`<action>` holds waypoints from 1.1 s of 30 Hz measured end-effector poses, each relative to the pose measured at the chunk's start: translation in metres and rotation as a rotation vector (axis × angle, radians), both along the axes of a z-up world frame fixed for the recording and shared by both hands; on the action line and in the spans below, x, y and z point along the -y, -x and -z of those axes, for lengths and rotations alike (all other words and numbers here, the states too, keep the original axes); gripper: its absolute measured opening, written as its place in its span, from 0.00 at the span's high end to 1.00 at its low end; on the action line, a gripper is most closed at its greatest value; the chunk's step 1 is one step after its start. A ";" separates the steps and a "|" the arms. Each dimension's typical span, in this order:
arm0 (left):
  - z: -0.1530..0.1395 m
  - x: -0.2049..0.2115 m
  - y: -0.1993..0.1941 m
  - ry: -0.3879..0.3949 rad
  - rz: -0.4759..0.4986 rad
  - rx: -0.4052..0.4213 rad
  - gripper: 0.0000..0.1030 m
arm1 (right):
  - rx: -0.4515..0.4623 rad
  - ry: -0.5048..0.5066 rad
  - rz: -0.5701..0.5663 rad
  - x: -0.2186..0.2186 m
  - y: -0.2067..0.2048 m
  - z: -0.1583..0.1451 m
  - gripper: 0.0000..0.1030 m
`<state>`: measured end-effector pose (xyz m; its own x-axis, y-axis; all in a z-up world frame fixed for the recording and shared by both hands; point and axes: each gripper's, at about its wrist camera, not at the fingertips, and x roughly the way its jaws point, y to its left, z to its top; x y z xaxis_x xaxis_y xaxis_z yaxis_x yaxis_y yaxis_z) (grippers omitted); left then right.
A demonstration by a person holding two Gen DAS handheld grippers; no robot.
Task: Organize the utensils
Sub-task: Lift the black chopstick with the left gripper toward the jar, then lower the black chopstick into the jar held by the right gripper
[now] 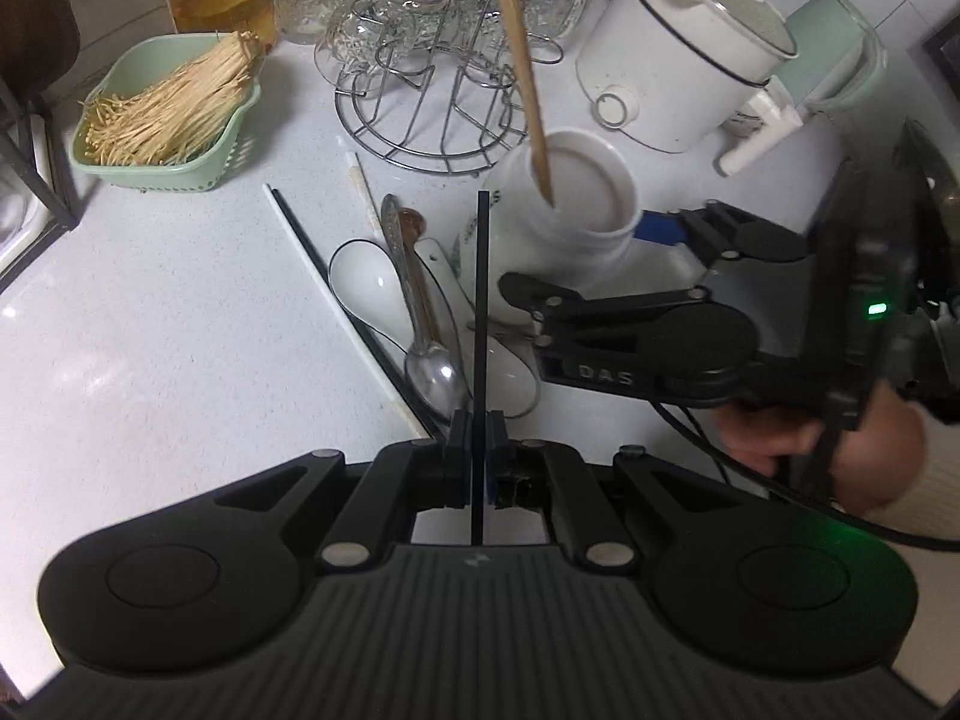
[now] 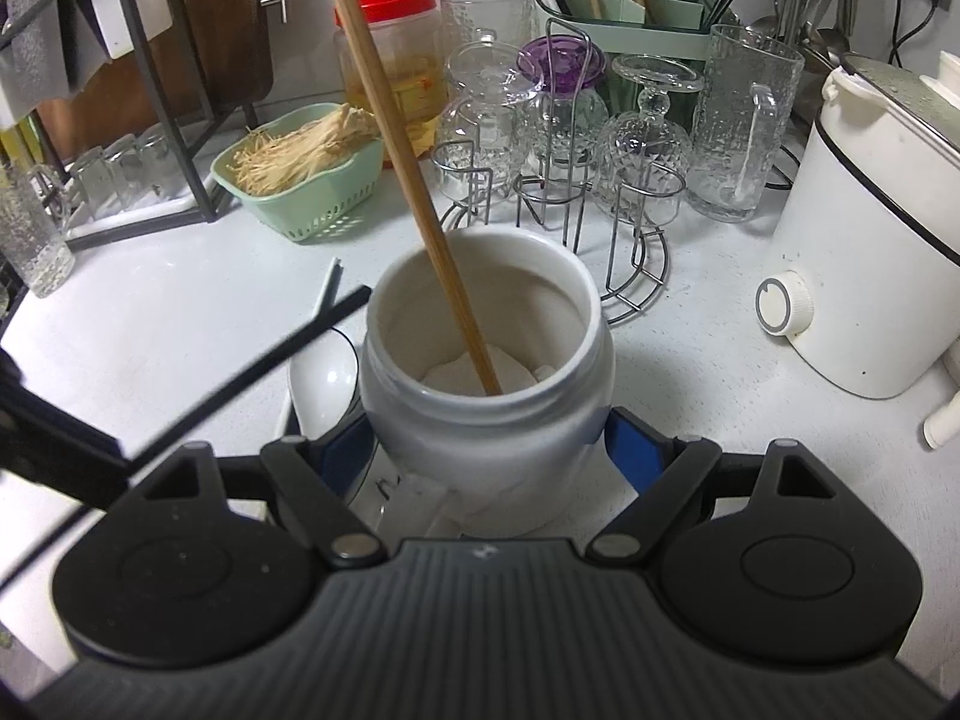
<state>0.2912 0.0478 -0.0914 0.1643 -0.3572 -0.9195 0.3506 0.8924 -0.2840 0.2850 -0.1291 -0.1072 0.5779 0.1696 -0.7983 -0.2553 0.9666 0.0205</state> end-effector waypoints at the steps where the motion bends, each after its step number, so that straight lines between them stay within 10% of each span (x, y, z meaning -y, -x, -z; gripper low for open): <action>1: -0.005 -0.001 0.000 0.007 0.003 -0.010 0.95 | 0.001 0.000 -0.005 0.000 0.000 0.000 0.16; 19: -0.074 -0.002 -0.013 0.089 0.043 -0.174 0.95 | 0.025 -0.009 -0.099 0.006 -0.002 0.001 0.16; 33: -0.048 0.026 -0.068 0.092 0.081 -0.346 0.96 | 0.036 -0.013 -0.155 0.009 -0.003 0.001 0.16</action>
<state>0.3588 0.0214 -0.0437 -0.1832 -0.4404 -0.8789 0.2881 0.8307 -0.4763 0.2875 -0.1380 -0.1085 0.5723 0.2692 -0.7746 -0.4022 0.9153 0.0210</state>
